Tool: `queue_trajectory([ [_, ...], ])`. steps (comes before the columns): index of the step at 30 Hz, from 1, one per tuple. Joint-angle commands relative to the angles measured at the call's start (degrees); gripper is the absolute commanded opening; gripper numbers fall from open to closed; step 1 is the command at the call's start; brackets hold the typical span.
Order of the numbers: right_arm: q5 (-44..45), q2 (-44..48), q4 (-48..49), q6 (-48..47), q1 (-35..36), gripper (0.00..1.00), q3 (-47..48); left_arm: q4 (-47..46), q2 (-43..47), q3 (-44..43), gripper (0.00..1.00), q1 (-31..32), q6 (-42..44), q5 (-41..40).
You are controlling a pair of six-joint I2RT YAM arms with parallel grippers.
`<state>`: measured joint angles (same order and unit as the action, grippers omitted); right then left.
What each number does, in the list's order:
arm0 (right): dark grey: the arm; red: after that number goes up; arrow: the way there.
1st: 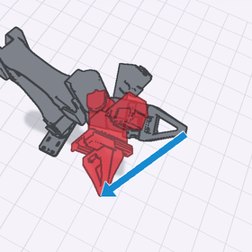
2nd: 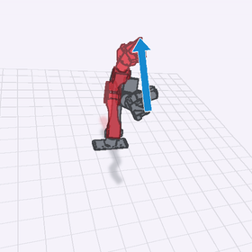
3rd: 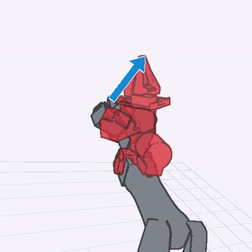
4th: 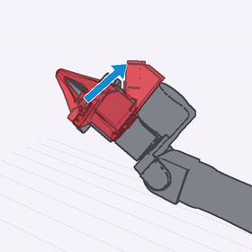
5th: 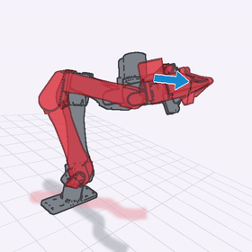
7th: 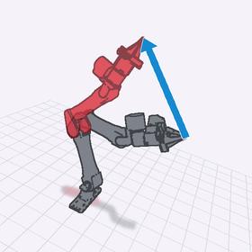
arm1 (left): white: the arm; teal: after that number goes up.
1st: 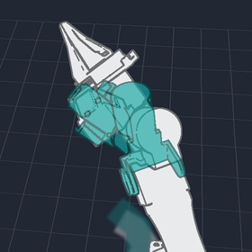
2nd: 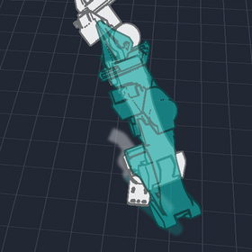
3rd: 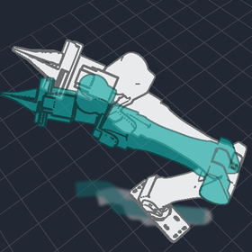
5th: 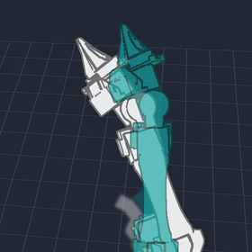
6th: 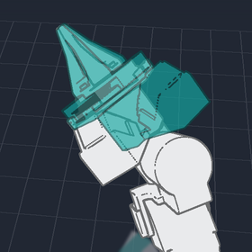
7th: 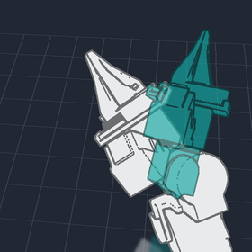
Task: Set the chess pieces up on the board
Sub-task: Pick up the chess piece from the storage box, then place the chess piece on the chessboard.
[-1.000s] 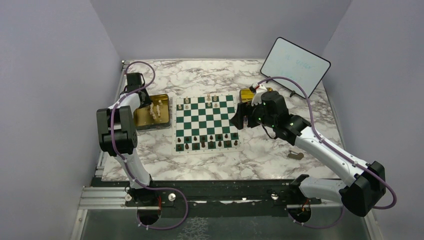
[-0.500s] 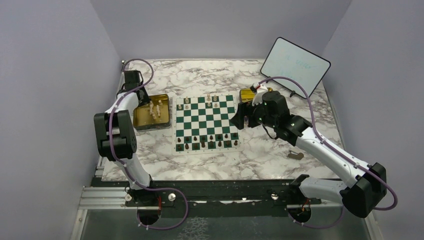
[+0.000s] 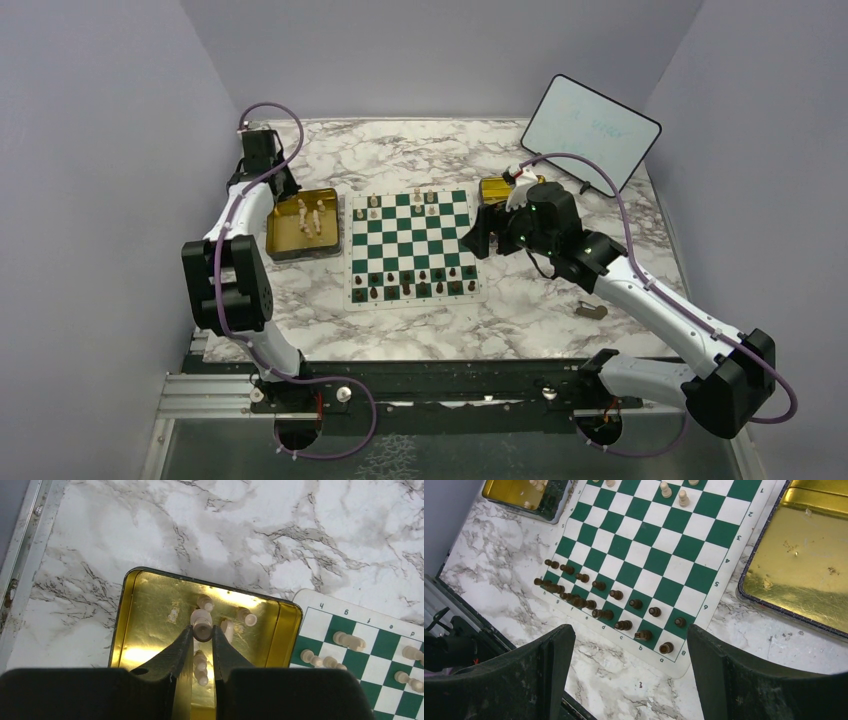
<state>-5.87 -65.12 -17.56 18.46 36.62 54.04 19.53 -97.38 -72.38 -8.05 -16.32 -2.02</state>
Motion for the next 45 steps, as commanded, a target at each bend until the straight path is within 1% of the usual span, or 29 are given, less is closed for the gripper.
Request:
queue_trajectory([
  [1, -1.34, 0.78, 1.44, 0.44, -0.32, 0.87, -0.11, 0.66, 2.37, -2.86, 0.14, 2.12, -0.47, 1.94],
  [5, -1.34, 0.53, 1.35, 0.29, -0.28, 0.87, 0.24, 0.78, 2.65, -3.62, 0.14, 4.79, -0.49, 1.96],
  [11, -1.45, 0.00, 0.83, -0.12, -0.32, 0.87, 0.94, 0.86, 1.28, -5.13, 0.14, 11.04, -0.54, 0.92],
  [17, -0.90, 0.17, 0.46, -0.26, -0.32, 0.87, 0.99, 0.86, -2.61, -8.30, 0.14, 15.75, -0.89, 0.92],
  [23, -0.12, 0.33, -0.07, -0.66, -0.32, 0.87, 1.17, 0.78, -6.76, -10.77, 0.14, 18.72, -1.46, 0.41],
  [32, 0.11, 1.05, 0.02, -0.78, -0.32, 0.87, 0.48, 0.33, -12.01, -10.95, 0.14, 19.66, -2.05, 0.00],
  [45, 0.96, 1.21, -0.52, -1.32, -0.32, 0.88, 0.57, -0.78, -15.40, -9.90, 0.14, 19.66, -0.89, -3.32],
])
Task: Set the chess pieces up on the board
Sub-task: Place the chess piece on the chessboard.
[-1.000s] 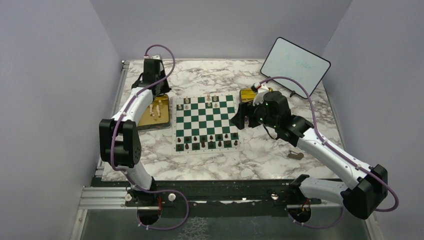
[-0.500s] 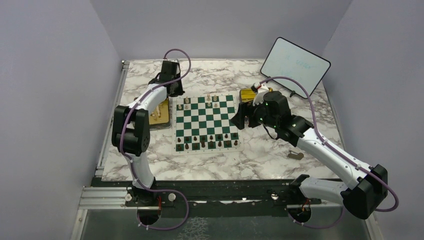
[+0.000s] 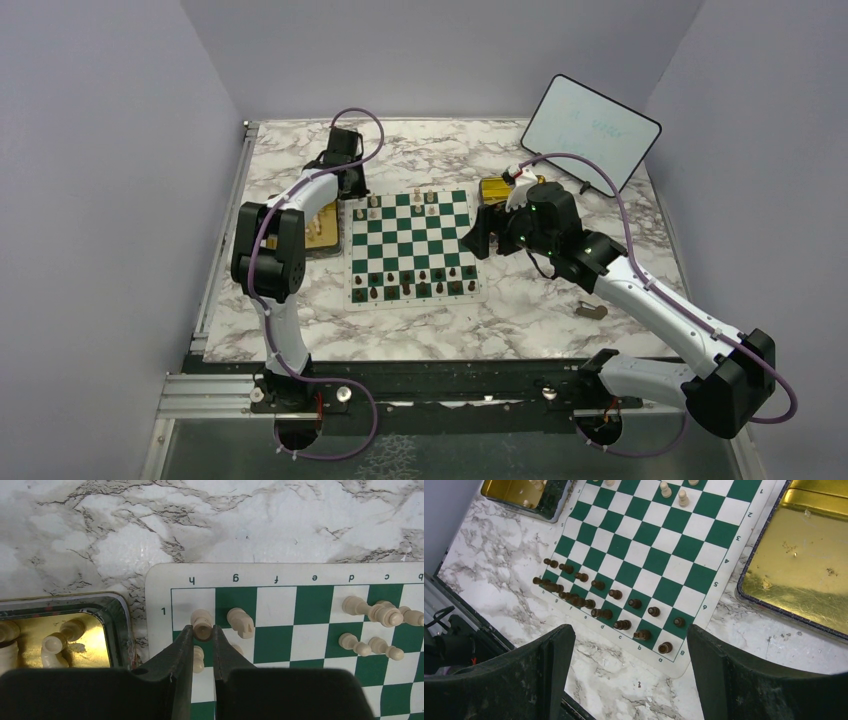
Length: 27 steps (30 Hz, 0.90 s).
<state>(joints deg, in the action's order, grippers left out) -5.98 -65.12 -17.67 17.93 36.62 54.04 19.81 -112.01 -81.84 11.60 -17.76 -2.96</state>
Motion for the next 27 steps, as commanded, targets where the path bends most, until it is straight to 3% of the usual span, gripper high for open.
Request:
queue_trajectory([
  [1, 1.01, 1.09, -0.40, -0.79, -0.32, 0.88, 0.54, -1.21, -0.90, -0.47, 0.14, 0.01, 0.72, -2.29],
  [19, 0.62, -0.11, -0.70, -1.79, -0.32, 0.88, 1.64, -1.79, -3.69, -0.89, 0.14, 0.04, 1.81, -2.14],
  [27, 0.04, -2.03, -0.85, -2.29, -0.32, 0.88, 3.25, -1.80, -3.70, -0.56, 0.24, 0.01, 3.16, -2.12],
])
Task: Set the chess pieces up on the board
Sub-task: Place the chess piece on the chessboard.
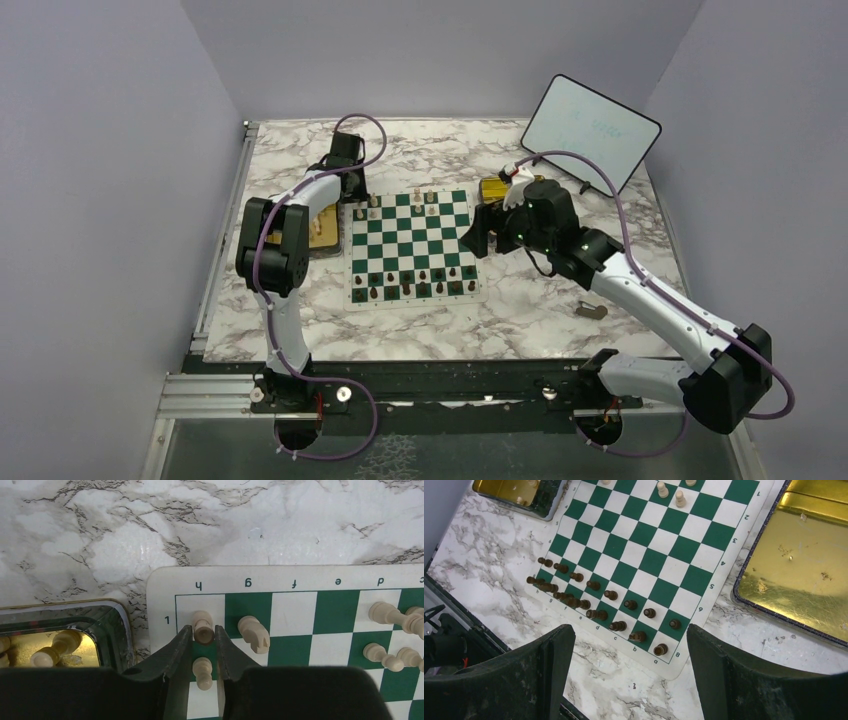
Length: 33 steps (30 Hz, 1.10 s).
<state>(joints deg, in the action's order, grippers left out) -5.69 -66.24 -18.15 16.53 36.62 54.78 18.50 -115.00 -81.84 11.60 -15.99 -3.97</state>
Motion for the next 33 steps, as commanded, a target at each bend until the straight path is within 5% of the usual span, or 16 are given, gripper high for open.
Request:
queue_trajectory([
  [1, -0.35, -1.07, -0.29, -0.89, -0.32, 0.88, 2.66, -0.50, -0.50, -0.45, 0.25, 0.01, 1.46, -1.17],
  [33, -1.64, 1.36, 0.48, 0.87, -0.32, 0.88, 0.11, 3.76, 12.59, -2.00, 0.34, -1.46, 1.84, -2.90],
])
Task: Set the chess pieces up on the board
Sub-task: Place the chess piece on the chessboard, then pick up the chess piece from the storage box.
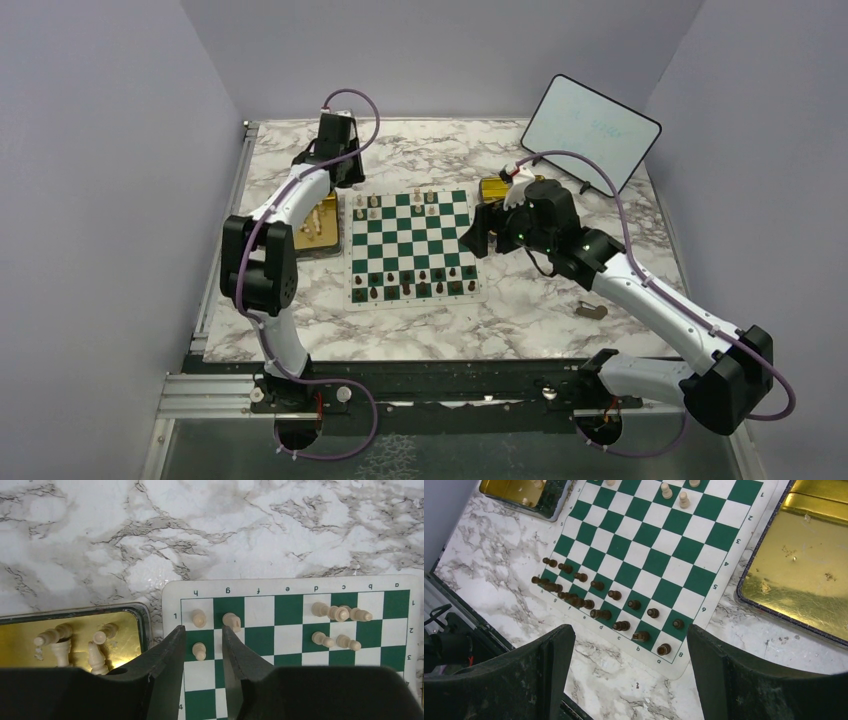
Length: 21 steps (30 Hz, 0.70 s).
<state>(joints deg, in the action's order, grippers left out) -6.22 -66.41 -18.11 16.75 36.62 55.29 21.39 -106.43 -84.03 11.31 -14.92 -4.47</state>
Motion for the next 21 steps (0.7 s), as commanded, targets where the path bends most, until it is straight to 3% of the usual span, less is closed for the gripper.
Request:
queue_trajectory([
  [1, -1.16, 1.61, 0.44, 0.69, -0.32, 0.88, -0.43, 0.93, 4.49, 0.74, 0.34, -1.66, 0.77, -2.57],
  [13, -2.24, 0.16, 1.50, 1.07, -0.32, 0.88, -0.53, -0.41, 8.43, 8.07, 0.34, -10.07, 1.27, -2.13],
  [21, -1.96, -0.18, 2.02, 1.44, -0.31, 0.88, -0.64, -4.38, 6.14, 10.68, 0.34, -11.82, 1.92, 0.07],
])
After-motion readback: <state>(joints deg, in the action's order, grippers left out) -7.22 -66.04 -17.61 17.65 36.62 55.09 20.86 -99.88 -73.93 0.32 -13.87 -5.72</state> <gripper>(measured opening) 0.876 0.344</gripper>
